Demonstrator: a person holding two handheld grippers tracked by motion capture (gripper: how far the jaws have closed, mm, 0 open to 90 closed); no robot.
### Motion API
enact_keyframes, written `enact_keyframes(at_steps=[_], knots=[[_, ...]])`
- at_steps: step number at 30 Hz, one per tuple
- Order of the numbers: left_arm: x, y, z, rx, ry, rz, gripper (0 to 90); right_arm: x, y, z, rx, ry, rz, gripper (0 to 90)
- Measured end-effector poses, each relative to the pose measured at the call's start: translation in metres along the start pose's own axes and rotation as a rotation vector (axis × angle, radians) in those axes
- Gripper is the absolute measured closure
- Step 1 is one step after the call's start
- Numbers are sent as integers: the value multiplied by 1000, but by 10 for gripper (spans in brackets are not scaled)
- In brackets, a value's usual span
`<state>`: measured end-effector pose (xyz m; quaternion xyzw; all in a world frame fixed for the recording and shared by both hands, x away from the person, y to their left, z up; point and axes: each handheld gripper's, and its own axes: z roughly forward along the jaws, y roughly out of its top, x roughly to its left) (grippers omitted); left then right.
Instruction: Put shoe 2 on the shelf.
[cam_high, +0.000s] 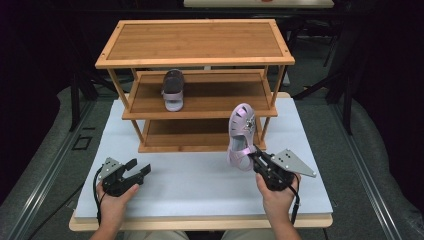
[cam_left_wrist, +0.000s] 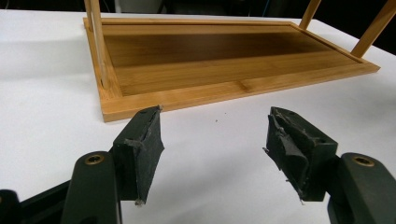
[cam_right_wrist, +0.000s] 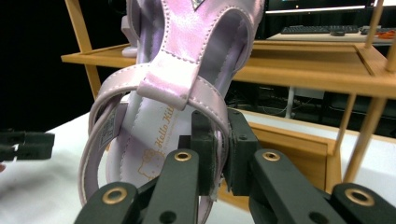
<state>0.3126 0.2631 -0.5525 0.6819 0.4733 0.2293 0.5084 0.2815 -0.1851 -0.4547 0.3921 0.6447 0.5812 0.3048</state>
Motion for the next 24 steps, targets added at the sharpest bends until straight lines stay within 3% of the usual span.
enact_keyframes(at_steps=[15,24], knots=[[2,1,-1,-7,0,-5,358,4,61,63,17,23,-25,836],[5,2,-3,-11,4,-11,358,10,72,88,17,22,-17,836]])
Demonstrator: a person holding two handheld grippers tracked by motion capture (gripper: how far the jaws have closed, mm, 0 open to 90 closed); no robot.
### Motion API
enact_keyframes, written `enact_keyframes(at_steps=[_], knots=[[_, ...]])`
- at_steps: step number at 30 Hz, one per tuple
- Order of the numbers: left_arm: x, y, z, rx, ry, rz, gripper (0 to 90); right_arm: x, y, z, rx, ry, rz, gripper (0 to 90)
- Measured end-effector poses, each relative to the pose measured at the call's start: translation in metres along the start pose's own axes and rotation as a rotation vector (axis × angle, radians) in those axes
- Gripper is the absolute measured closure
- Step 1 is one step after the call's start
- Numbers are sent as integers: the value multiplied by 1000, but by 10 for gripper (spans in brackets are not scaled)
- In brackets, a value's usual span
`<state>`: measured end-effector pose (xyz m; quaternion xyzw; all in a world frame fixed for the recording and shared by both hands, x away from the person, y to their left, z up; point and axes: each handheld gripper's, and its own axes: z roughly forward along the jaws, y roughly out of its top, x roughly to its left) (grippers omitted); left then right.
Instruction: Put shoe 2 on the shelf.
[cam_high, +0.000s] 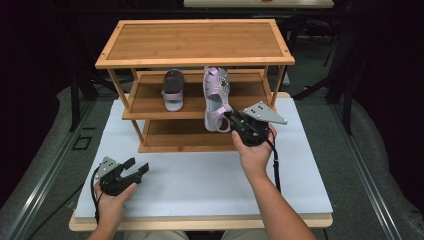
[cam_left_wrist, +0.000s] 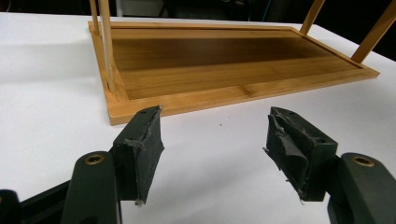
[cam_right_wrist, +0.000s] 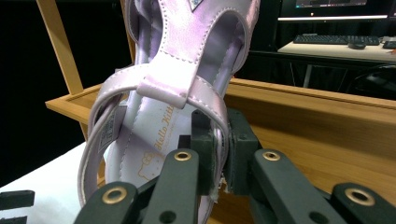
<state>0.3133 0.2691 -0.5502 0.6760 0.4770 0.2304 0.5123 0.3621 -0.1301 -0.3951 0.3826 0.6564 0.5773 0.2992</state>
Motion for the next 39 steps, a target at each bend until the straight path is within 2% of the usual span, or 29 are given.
enact_keyframes(at_steps=[9,17,29,32,39], knots=[[0,0,1,-3,-5,-2,358,0,3,18,11,3,24,834],[1,0,1,-7,-3,-5,358,-4,13,32,5,-16,45,832],[2,-1,2,-1,-8,-9,358,-8,26,64,14,-78,52,833],[2,-1,1,-1,-8,-12,358,-8,27,72,15,-99,39,834],[2,-1,2,1,-15,-13,358,-11,25,87,27,-129,60,834]])
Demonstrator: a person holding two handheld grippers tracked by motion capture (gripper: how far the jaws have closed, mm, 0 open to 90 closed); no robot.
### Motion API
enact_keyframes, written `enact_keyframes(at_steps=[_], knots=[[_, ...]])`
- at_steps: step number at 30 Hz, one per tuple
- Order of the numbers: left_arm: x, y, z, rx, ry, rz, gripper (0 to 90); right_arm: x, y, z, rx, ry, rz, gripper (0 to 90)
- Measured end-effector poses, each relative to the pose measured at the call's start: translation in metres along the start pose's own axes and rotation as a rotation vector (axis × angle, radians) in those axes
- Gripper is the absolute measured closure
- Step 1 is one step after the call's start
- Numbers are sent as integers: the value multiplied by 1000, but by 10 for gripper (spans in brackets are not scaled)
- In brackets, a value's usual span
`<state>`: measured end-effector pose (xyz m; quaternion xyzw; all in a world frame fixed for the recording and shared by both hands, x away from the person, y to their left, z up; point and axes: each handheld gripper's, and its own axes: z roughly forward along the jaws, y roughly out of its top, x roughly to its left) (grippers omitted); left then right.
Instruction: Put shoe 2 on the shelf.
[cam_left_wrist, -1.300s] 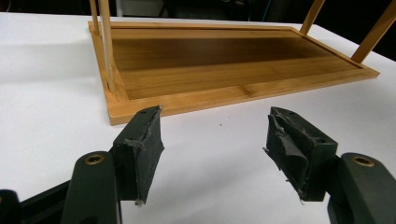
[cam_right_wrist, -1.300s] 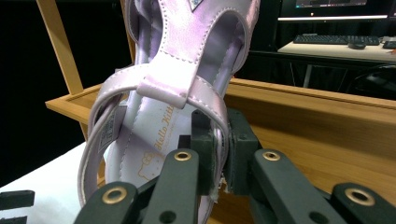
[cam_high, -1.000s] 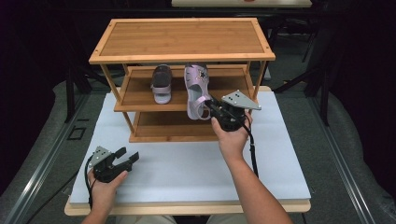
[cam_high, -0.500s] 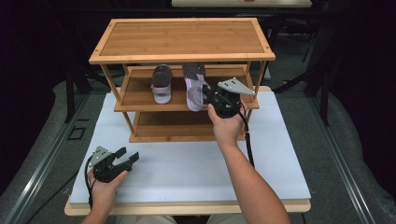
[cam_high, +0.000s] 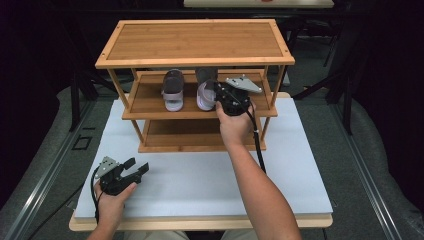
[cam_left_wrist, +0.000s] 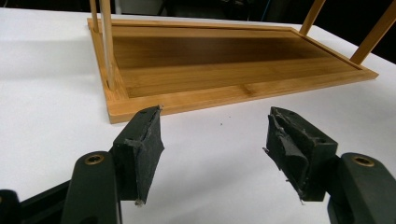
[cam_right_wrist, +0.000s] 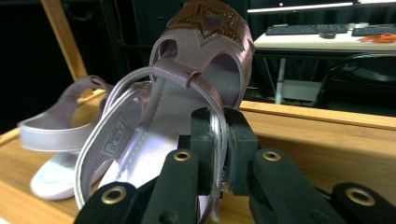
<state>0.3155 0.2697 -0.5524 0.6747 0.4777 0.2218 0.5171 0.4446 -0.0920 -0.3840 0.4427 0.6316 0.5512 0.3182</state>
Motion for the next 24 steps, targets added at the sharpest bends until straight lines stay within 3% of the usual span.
enact_keyframes(at_steps=[5,13,24], knots=[[0,1,-1,8,1,3,358,3,0,9,17,-47,-35,834],[1,0,-1,1,4,-1,358,4,-4,15,57,-72,-27,829],[0,0,1,6,-2,0,358,-4,-5,27,63,-40,19,777]])
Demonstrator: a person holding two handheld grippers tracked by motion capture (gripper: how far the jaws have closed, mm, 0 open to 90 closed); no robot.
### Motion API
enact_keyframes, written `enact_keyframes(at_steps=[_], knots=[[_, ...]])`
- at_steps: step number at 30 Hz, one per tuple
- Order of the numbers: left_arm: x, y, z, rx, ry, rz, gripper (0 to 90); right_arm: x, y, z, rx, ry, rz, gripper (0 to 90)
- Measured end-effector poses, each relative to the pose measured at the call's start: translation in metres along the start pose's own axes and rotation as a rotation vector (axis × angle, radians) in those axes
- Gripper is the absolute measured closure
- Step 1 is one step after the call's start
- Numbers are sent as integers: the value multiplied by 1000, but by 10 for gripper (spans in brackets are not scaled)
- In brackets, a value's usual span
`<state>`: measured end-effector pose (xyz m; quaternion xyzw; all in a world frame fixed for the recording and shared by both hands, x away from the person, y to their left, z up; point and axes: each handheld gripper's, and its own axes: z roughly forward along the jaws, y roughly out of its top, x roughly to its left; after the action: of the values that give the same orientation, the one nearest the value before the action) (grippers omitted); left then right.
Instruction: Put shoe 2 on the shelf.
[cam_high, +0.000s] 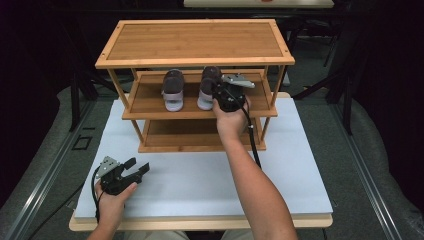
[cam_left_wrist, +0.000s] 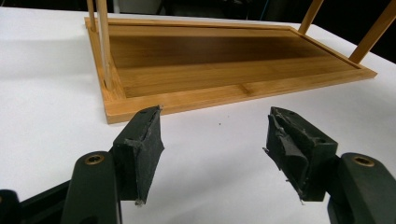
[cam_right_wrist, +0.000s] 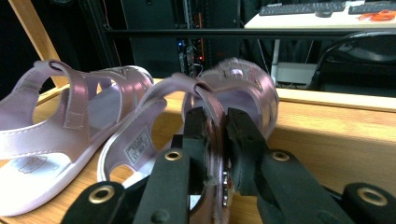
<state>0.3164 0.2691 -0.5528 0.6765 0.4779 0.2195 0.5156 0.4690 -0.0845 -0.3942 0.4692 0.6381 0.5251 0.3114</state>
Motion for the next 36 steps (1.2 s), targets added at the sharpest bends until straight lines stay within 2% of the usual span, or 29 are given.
enact_keyframes(at_steps=[3,6,9,11,14,16,18,21,25,27,30,32,34,36], knots=[[0,0,1,-5,-3,-2,358,-1,2,2,12,3,11,779],[0,0,1,-5,-2,0,358,1,4,4,12,22,-12,770],[0,0,0,-6,-1,-1,358,3,5,4,10,6,0,735],[1,0,-1,2,-2,2,358,3,5,3,3,14,-6,712],[1,0,-1,1,-1,3,358,4,6,0,-5,42,16,639],[1,0,0,-4,1,1,358,4,6,-4,-22,71,11,622],[1,0,1,-3,1,-2,358,3,7,-8,-43,61,-4,614],[0,0,2,-2,1,1,358,3,6,-16,-59,88,4,606],[-2,1,3,0,0,5,359,6,5,-29,-84,105,-19,602],[-5,2,3,2,-6,16,373,7,5,-38,-111,99,-33,602],[-10,4,6,9,-14,36,395,7,8,-49,-121,119,-45,595],[-14,9,7,-7,-28,41,410,7,9,-57,-124,125,-47,590],[-18,18,6,-28,-41,38,419,6,8,-63,-115,123,-73,583],[-22,30,5,-53,-60,56,470,6,7,-67,-105,118,-96,577]])
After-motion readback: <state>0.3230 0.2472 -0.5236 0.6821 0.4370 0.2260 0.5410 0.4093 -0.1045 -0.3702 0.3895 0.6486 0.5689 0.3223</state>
